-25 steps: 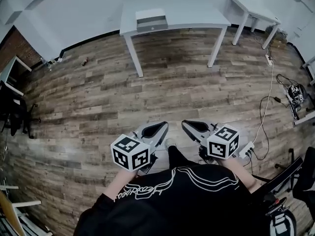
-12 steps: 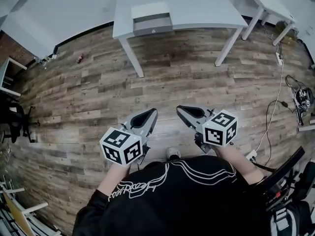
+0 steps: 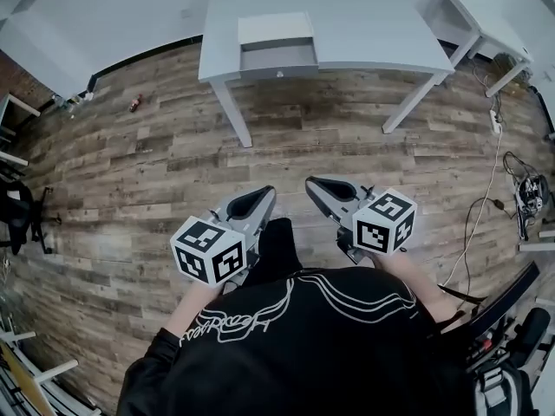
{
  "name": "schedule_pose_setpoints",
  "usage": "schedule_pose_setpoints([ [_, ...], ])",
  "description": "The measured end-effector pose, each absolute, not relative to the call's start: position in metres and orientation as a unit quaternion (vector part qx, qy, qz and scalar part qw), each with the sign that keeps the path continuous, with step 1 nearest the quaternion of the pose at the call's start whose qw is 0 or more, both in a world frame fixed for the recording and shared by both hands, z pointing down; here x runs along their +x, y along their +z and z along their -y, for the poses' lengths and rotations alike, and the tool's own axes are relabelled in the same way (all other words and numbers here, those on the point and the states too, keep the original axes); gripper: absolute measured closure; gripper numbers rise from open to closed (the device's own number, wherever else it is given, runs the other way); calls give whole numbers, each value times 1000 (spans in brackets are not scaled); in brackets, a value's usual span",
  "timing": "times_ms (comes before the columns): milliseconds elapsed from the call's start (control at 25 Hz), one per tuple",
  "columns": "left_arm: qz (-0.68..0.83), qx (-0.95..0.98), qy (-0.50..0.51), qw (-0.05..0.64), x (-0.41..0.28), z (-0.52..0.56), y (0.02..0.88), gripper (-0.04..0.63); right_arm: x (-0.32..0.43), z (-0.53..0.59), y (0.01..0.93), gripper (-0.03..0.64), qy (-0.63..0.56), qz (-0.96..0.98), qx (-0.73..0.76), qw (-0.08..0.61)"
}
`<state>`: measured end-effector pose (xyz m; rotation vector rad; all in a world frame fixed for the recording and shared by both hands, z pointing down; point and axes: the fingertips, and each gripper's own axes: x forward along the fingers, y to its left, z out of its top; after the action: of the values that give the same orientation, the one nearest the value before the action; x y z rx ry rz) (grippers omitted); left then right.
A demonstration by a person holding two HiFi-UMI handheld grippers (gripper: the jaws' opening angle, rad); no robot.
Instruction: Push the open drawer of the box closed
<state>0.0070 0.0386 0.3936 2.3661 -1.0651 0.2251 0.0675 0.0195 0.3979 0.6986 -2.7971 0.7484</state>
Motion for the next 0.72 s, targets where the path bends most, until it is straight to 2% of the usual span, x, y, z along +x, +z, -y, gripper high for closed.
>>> schedule_pose_setpoints([
  [440,344,882,101,305,-36,148,438,588,31,154,437,607,298,904,290,102],
  [720,310,891,106,314,-47,215,453,588,3,223,459,607,287,901,301,126],
])
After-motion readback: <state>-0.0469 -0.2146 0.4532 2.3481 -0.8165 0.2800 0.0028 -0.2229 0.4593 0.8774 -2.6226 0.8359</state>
